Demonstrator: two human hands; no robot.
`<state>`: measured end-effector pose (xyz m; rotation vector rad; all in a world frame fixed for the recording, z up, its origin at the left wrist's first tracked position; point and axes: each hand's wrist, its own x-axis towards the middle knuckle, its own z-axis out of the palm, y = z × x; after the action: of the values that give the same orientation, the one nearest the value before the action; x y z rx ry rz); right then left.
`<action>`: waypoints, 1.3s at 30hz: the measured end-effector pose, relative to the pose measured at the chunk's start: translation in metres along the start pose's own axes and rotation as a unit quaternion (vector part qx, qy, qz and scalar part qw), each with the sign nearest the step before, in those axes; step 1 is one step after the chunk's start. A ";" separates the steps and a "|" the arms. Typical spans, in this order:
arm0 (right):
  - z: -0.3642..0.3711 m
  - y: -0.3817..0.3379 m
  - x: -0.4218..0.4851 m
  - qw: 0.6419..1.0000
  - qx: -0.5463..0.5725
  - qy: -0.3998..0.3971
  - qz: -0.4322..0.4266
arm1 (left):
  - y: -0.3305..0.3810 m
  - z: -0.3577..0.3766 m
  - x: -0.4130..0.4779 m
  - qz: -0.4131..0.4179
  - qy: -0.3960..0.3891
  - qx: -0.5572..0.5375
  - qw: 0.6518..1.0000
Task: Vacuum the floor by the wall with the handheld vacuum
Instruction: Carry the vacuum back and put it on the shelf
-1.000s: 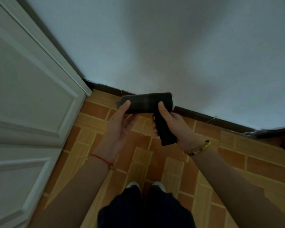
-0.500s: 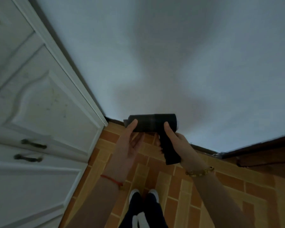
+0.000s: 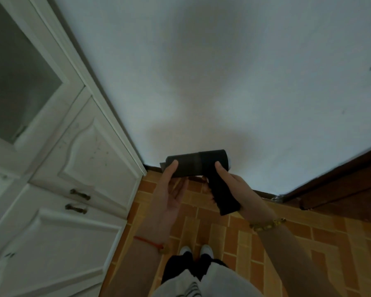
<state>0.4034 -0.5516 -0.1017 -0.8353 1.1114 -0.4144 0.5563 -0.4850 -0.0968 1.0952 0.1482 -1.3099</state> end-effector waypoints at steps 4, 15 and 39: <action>0.005 0.003 -0.015 1.000 -0.005 -0.014 -0.003 | 0.002 -0.006 -0.016 0.000 0.006 -0.011 1.000; 0.001 -0.003 -0.041 0.988 -0.115 -0.068 -0.072 | 0.009 -0.007 -0.044 0.027 0.036 -0.050 0.998; 0.099 0.007 -0.036 0.917 -0.287 -0.256 -0.102 | 0.032 -0.095 -0.113 0.169 0.167 -0.227 0.945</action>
<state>0.4779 -0.4854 -0.0656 -1.4896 0.6485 -0.0154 0.5905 -0.3434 -0.0564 0.8862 0.4711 -0.7247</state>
